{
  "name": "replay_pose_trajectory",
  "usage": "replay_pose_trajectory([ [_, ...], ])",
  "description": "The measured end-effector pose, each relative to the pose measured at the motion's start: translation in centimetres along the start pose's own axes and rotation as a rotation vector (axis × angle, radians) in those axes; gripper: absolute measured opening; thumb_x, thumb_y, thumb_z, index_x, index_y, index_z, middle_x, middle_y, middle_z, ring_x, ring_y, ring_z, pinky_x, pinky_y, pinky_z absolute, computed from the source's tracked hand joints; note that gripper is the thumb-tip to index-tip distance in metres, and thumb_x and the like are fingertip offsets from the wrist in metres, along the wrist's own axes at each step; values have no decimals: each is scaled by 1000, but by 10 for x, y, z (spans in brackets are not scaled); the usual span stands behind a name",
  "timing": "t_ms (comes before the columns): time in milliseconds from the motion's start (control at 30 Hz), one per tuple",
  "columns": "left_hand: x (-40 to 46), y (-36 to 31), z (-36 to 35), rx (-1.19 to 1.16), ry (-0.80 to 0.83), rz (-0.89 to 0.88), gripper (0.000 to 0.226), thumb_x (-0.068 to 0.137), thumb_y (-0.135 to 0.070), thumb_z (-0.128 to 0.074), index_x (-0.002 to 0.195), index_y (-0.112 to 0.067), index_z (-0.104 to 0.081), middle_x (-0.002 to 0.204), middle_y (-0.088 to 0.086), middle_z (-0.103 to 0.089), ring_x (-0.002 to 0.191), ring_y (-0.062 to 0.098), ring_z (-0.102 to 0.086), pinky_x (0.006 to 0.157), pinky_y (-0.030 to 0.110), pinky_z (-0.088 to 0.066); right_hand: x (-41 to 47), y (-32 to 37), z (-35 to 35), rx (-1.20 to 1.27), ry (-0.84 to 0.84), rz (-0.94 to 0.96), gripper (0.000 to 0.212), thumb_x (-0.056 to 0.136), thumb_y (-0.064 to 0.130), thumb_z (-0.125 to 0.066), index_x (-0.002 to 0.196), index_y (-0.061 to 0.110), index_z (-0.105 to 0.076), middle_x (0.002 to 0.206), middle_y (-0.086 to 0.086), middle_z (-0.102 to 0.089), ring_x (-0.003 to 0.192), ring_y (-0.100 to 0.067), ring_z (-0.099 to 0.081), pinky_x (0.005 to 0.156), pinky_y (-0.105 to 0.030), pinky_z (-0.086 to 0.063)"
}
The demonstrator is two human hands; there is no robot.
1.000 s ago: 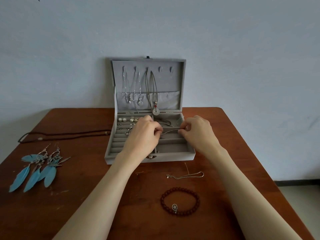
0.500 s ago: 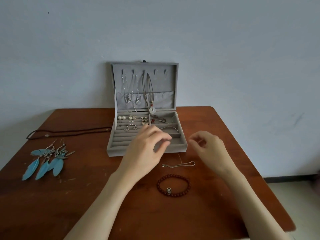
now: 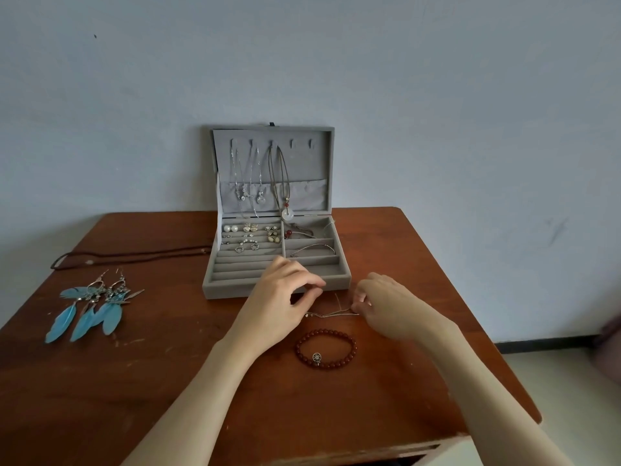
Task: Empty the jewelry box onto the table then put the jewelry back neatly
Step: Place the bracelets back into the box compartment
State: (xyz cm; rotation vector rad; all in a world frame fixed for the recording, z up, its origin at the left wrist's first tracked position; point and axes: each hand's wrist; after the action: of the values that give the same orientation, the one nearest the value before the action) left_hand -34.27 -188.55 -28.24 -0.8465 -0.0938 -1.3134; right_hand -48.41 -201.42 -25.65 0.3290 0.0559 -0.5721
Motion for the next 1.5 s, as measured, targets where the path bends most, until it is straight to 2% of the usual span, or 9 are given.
replay_pose_trajectory([
  [267,1,-2,2,-89,19,58,29,81,-41,-58,101,-24,-70,93,-16,-60,95,-1,-45,86,13,-37,-7,15,16,438,-164,130,19,93,17,-53,76,26,-52,71,11,-55,60,0,-48,58,-11,-40],
  [433,0,0,2,-148,61,55,28,75,-51,-60,91,-31,-71,90,-25,-56,97,-5,-43,91,18,-33,-5,31,23,526,-204,225,25,89,13,-58,72,30,-54,72,12,-59,67,3,-51,67,-11,-42],
  [567,0,-3,5,-217,38,97,8,80,-29,-69,82,-22,-71,89,-20,-61,97,-3,-49,92,18,-35,-1,36,27,564,-216,243,19,88,12,-60,77,27,-58,74,12,-59,68,1,-53,68,-12,-44],
  [800,3,-3,18,-346,-54,291,8,83,-18,-67,85,-25,-69,77,-12,-66,75,4,-57,68,12,-44,0,23,43,574,-149,205,16,85,9,-63,92,22,-69,79,8,-63,70,1,-55,70,-10,-44],
  [933,6,0,19,-261,-128,294,13,83,-11,-66,90,-21,-71,79,-16,-66,73,-4,-59,65,8,-43,11,13,41,486,-216,108,14,86,12,-61,88,21,-72,87,6,-69,82,-5,-61,76,-16,-48],
  [1133,24,7,20,-88,-114,363,12,85,-16,-64,96,-16,-70,81,-6,-67,69,-4,-55,62,1,-39,36,11,29,441,-278,10,9,86,13,-62,83,18,-69,73,12,-60,72,-2,-55,61,-9,-38],
  [1233,29,9,17,-7,-46,360,9,85,-17,-64,91,-16,-70,77,-6,-67,66,-1,-55,60,6,-43,44,14,26,390,-268,8,8,86,14,-62,82,16,-69,72,13,-58,70,0,-53,56,-6,-36],
  [1367,33,12,11,80,-20,347,9,85,-21,-63,90,-19,-71,83,-1,-69,85,14,-57,76,36,-51,48,19,25,333,-254,7,10,87,12,-60,85,12,-71,74,8,-59,68,-3,-54,54,-8,-37],
  [1500,35,13,8,168,13,356,14,87,-26,-61,97,-24,-69,96,3,-66,92,15,-53,76,29,-47,51,22,27,253,-236,-26,16,86,9,-57,87,8,-72,81,-3,-64,78,-17,-58,60,-20,-43],
])
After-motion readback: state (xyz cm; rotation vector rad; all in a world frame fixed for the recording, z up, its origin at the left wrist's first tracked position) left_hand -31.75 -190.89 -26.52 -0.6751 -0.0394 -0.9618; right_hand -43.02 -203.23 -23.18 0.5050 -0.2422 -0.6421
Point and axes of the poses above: each hand's wrist, its own x-axis towards the middle knuckle, its own z-axis out of the back of the hand, y = z × x
